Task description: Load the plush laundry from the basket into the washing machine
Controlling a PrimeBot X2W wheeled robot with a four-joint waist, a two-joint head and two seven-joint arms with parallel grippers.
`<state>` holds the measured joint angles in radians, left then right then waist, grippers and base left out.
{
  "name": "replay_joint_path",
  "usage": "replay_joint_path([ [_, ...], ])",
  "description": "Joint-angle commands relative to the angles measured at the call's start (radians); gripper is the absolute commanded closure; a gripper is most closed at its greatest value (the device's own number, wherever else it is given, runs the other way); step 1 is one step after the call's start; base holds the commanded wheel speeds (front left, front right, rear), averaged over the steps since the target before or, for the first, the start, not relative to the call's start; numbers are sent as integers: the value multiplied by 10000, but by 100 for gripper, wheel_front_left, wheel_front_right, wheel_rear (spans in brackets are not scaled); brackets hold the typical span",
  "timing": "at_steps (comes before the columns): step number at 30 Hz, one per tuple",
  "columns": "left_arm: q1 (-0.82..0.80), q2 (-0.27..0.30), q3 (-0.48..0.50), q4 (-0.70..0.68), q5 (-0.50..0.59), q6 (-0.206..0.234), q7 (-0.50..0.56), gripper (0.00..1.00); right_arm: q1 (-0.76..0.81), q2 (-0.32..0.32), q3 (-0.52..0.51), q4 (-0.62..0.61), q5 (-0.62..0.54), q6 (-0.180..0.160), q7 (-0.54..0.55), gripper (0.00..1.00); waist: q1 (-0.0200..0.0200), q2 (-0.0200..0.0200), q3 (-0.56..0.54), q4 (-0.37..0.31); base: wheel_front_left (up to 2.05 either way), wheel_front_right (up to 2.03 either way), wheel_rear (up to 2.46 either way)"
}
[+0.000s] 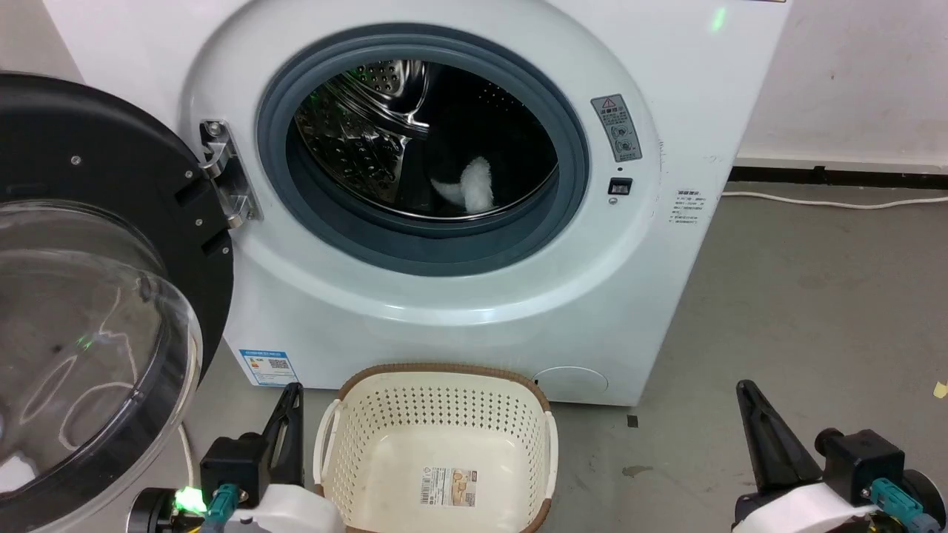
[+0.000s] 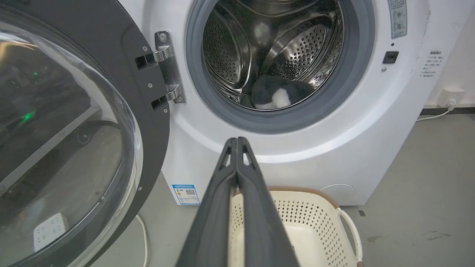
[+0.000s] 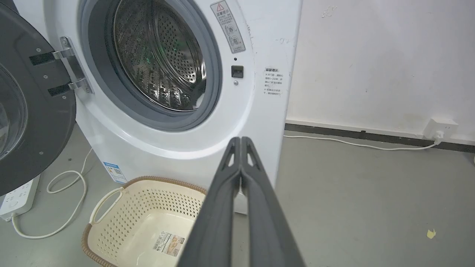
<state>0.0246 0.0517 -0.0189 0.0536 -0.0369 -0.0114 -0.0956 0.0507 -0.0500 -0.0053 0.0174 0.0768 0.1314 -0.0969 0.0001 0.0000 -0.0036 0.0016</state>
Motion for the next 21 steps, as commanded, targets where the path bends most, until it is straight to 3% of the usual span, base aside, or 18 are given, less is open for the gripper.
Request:
replay_joint_path([
  [1,-101,-6,23,-84,69,43,71,100,-167,-2,11,-68,-99,-5,80,100,-1,0,1,0,0,0,0],
  [21,-171,-10,103,-303,214,78,499,100,-332,-2,31,-119,-423,-6,511,100,-1,0,18,-8,0,0,0],
])
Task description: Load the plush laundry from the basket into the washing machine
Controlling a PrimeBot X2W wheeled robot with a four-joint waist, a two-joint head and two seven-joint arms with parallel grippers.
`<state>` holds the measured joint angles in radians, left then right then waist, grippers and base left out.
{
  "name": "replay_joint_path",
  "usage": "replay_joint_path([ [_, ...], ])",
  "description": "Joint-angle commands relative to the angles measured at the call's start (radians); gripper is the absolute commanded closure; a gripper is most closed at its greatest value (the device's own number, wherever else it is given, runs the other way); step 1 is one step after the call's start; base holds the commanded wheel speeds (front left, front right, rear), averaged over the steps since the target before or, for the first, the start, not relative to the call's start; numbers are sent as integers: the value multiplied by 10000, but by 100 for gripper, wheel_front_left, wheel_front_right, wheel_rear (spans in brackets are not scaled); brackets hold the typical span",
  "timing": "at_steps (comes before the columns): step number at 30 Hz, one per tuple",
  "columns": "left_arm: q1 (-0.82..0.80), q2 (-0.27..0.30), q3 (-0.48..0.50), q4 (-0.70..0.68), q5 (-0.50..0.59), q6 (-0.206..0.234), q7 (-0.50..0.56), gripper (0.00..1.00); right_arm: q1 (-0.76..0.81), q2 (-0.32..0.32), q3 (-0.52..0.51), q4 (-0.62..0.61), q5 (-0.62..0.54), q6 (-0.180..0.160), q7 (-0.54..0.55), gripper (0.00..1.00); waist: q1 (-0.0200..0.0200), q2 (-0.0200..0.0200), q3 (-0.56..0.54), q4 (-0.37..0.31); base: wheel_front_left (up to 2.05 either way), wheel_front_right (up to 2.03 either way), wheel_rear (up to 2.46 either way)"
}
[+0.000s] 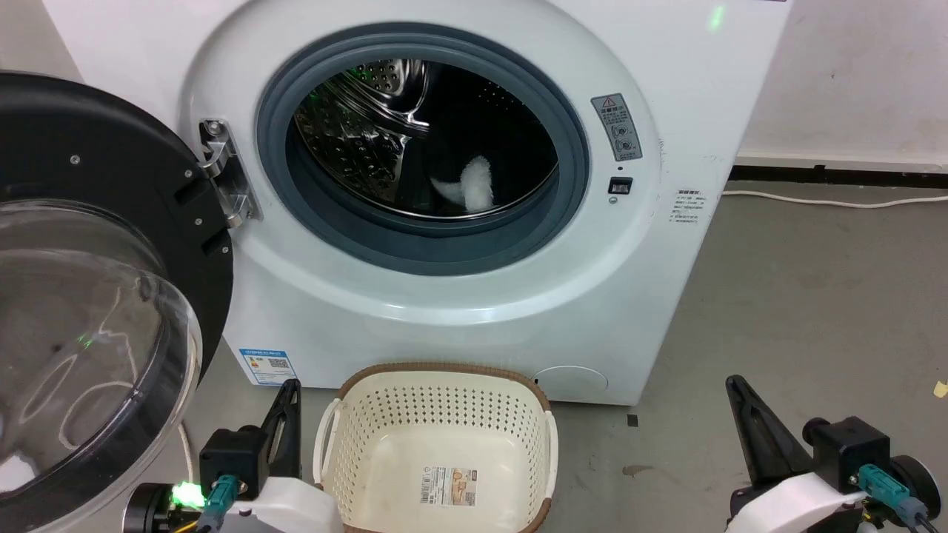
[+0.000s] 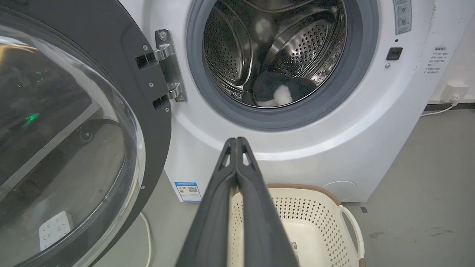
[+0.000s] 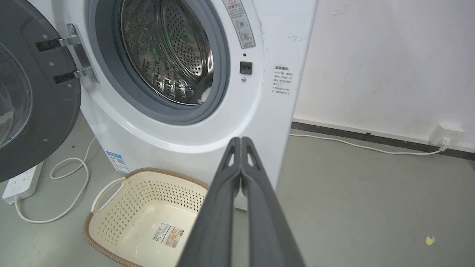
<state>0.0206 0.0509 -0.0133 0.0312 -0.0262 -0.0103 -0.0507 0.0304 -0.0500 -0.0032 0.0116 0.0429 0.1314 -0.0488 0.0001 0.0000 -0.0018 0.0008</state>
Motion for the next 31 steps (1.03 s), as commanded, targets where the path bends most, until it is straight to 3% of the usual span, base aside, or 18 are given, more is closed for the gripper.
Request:
replay_joint_path([
  [1,-134,-3,52,-89,114,68,71,100,-137,-2,11,-64,-99,-6,50,100,-1,0,1,0,0,0,0],
  [31,-206,-7,133,-312,262,103,507,100,-304,-2,32,-116,-429,-7,488,100,-1,0,18,-8,0,0,0],
])
